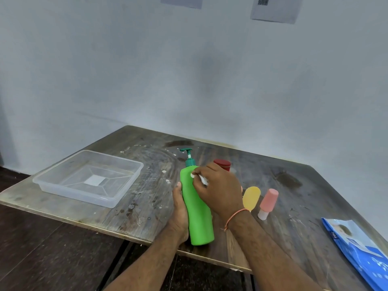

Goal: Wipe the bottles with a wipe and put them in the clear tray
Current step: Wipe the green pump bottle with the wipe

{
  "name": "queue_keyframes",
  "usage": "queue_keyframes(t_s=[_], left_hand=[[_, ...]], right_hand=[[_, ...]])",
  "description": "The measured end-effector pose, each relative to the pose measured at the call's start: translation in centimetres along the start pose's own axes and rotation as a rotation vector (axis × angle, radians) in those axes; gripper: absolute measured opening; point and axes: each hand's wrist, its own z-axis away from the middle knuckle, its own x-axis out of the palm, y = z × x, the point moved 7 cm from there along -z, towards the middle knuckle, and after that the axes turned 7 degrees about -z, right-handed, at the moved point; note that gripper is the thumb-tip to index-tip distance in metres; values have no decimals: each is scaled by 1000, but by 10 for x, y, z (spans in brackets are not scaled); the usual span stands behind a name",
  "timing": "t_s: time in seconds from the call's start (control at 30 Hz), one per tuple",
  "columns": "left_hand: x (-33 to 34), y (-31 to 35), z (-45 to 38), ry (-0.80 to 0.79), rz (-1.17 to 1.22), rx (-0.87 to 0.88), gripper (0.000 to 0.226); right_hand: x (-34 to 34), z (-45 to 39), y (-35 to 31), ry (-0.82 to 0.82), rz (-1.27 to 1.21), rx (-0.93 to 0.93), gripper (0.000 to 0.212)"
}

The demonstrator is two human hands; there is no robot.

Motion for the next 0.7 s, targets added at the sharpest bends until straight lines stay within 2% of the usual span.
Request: queue_keyframes(t_s=[0.17,0.33,0.5,0.7], left_hand=[[1,0,0,-1,42,4,74],[1,0,0,-12,26,-11,79],[10,4,5,15,181,-27,61],[5,1,4,27,176,-59,69]], right_hand=[[5,0,-11,-88,-31,-96,22],[1,-9,-8,0,54,-40,19],[13,-5,-24,-181,26,-152,28],[13,-10,-25,-124,117,-177,27]])
